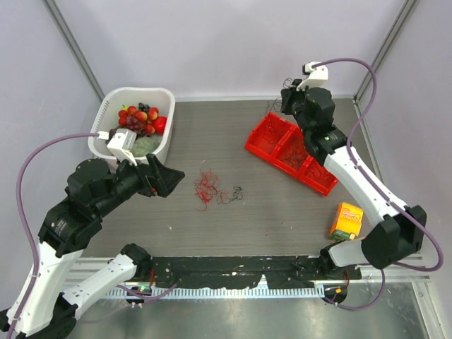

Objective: Untangle the cables
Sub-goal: Place the cable in the bin.

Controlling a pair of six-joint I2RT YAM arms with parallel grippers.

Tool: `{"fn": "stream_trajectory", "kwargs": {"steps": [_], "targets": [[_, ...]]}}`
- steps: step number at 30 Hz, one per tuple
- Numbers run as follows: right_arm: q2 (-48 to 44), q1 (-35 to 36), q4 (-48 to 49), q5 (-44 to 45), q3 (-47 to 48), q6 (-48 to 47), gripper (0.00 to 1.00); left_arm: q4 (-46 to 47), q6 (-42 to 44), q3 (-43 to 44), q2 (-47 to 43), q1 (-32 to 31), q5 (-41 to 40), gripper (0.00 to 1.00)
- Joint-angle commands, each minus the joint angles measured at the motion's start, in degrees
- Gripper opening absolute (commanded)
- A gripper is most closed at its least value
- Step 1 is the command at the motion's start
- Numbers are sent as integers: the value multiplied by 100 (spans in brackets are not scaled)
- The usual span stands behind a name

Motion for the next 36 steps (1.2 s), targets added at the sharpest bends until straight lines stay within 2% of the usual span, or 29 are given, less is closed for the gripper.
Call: {"fn": "stream_trajectory", "kwargs": {"steps": [1, 10, 16, 20, 23, 28, 36], "targets": [[316, -112, 756, -127, 267, 66, 1, 244, 178, -76, 40, -6, 53, 89], [536, -156, 1160, 181, -401, -321, 1, 182, 293, -173, 102, -6, 27, 89], [562, -156, 1257, 226, -1121, -137, 1, 340, 214, -340, 137, -6, 132, 89], [860, -156, 1064, 208, -1157, 65, 1, 507, 117, -621, 163, -6, 264, 89], [1256, -164, 688, 278, -903, 233, 1, 516, 21, -770, 225, -6, 282, 89], [2327, -200, -384, 497, 142, 443, 1, 639, -217, -1060, 155, -15, 405, 89], [3577, -358, -879, 639, 1214, 532, 1, 745, -472, -1368, 49, -6, 528, 89]]}}
